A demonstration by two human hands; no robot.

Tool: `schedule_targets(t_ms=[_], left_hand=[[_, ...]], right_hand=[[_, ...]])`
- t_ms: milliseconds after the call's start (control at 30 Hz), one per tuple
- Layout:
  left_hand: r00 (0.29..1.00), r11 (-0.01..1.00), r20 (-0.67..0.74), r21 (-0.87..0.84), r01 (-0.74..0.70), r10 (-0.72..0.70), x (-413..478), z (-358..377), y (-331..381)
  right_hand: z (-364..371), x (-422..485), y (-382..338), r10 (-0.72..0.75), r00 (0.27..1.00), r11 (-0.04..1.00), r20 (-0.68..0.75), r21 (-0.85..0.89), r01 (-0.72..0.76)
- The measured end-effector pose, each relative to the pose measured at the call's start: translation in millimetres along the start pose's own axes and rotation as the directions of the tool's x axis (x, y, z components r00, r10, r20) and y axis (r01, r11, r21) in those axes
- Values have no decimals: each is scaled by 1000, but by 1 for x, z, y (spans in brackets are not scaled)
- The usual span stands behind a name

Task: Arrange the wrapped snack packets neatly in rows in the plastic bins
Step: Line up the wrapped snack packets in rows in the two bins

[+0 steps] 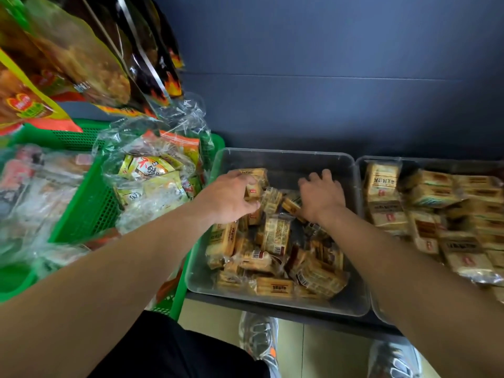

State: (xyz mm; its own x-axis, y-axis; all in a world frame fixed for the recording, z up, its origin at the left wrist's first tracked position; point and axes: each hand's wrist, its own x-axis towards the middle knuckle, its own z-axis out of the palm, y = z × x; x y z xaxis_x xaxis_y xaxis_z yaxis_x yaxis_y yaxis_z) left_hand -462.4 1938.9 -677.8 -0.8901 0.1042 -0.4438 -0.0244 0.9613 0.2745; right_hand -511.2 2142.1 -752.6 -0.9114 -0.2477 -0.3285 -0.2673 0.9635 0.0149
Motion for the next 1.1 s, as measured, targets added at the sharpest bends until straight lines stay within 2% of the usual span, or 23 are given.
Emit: schedule_targets(t_ms=[167,333,533,667,767,900,1000,1100], left_hand=[[1000,1000,0,-23,3,-3,-5,-2,0],[1000,998,20,-52,20,-19,-5,0,-4],[999,995,39,-100,26,-23,1,4,-4],[999,992,33,-127,18,-14,1,4,-7],[1000,987,26,-158,21,-17,0,3,-10],[1000,980,12,-198,26,-24,-1,1,-8],[1000,966,-6,-260,9,-11,1,1,-6],[999,887,-41,-462,-31,13,0,-2,5]], right_hand=[[-12,2,13,-69,994,998,81,12,69],[-9,1,10,-56,983,998,177,14,55],[3,9,11,-140,947,979,289,186,88],[1,12,12,-166,941,934,294,354,54],[-3,13,20,-193,928,912,320,406,50],[-6,5,19,-255,932,884,259,454,116],[-13,-1,18,-293,946,777,135,610,154],[-36,-8,21,-346,937,665,52,718,206]])
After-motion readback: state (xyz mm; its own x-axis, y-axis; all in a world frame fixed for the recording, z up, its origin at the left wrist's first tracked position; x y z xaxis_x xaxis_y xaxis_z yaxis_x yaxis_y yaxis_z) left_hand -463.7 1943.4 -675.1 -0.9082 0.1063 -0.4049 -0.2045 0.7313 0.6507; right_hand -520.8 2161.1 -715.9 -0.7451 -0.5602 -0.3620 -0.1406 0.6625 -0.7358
